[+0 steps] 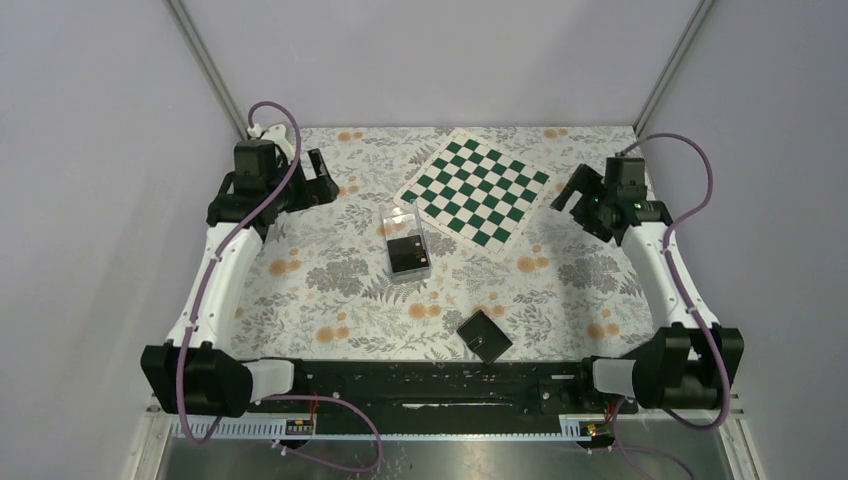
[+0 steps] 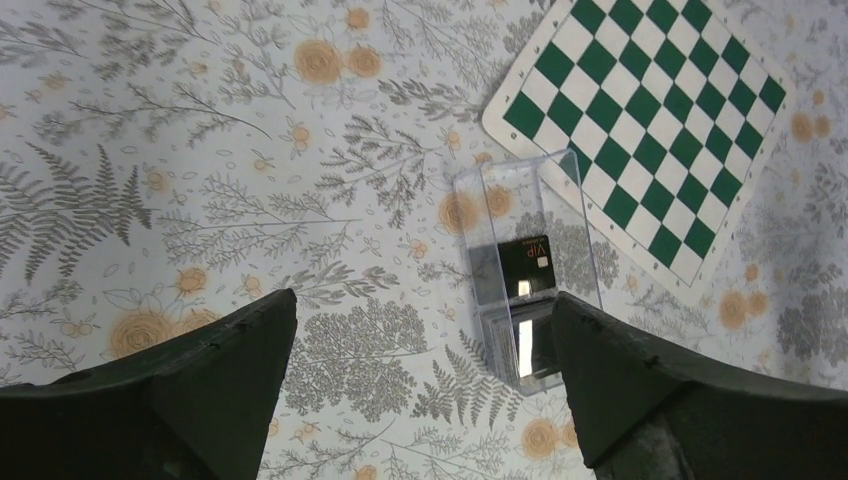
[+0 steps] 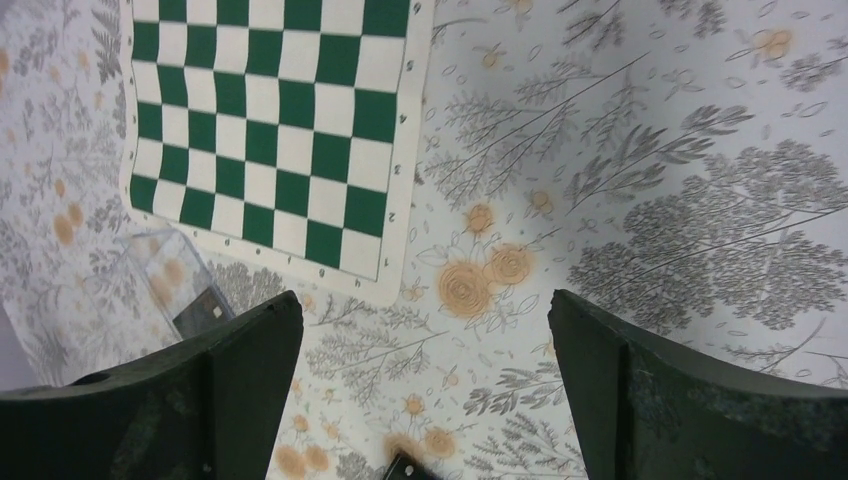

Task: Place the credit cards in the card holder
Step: Move the card holder to the center of the board.

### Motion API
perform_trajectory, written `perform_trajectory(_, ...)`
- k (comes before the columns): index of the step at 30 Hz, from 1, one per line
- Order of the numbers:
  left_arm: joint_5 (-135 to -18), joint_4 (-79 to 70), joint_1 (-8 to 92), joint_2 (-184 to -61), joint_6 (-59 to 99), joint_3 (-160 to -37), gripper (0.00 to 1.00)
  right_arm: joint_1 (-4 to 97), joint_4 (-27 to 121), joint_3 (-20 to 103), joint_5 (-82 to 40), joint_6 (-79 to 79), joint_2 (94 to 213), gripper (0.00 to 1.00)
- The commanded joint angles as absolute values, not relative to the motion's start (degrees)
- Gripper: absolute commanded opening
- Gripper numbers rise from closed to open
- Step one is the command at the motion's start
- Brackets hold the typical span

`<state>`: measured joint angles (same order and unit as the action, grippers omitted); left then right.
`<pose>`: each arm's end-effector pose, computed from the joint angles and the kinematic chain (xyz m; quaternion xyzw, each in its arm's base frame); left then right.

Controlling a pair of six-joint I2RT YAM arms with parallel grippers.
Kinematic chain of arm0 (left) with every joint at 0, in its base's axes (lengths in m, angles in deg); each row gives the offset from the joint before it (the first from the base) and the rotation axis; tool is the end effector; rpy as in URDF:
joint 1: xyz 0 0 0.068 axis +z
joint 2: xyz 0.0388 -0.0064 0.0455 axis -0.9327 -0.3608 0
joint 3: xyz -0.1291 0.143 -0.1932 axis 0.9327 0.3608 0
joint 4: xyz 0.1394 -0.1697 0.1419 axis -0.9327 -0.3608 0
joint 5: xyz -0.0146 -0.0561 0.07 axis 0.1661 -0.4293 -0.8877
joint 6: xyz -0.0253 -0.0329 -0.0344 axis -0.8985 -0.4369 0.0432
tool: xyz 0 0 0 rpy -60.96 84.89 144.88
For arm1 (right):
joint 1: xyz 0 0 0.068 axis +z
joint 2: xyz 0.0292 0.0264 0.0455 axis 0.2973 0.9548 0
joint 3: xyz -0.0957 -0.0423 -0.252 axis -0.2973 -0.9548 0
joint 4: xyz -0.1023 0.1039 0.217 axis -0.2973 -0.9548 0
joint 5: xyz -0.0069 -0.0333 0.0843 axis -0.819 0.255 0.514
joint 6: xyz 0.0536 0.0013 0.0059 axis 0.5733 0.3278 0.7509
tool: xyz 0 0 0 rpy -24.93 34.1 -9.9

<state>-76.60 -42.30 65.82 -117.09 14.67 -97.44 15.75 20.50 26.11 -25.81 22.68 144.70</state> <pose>0.2634 -0.0190 0.3633 -0.0759 0.8803 -0.1420 0.4462 0.2758 -0.0056 0.3047 0.2316 0.8722 0.1282 0.4114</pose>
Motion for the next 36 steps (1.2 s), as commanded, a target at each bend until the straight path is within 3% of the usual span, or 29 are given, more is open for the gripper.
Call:
perform_trajectory(1, -69.38, -45.35, 66.13, -119.92, 17.08, -101.17, 0.99, 19.89, 10.07, 33.02, -21.91, 21.97, 148.71, 0.99)
perform_trajectory(7, -58.49, -45.5, 66.04, -122.64, 14.93, -98.84, 0.99, 31.43, 8.09, 34.56, -18.44, 26.41, 153.54, 0.99)
perform_trajectory(18, -56.03, -44.5, 65.26, -123.23, 9.71, -89.77, 0.99, 50.48, 9.56, 43.09, -12.13, 36.47, 169.48, 0.96)
perform_trajectory(25, -55.48, -41.66, 62.16, -120.64, 7.22, -84.25, 0.99, 52.62, 15.49, 46.27, -8.05, 48.4, 177.29, 0.85)
perform_trajectory(33, -55.69, -41.49, 61.39, -119.74, 7.75, -82.35, 0.99, 54.37, 11.24, 55.09, -8.0, 49.72, 185.8, 0.67)
perform_trajectory(36, -55.78, -41.54, 61.38, -119.51, 7.95, -81.9, 0.99, 55.45, 6.08, 59.02, -10.1, 47.05, 188.15, 0.67)
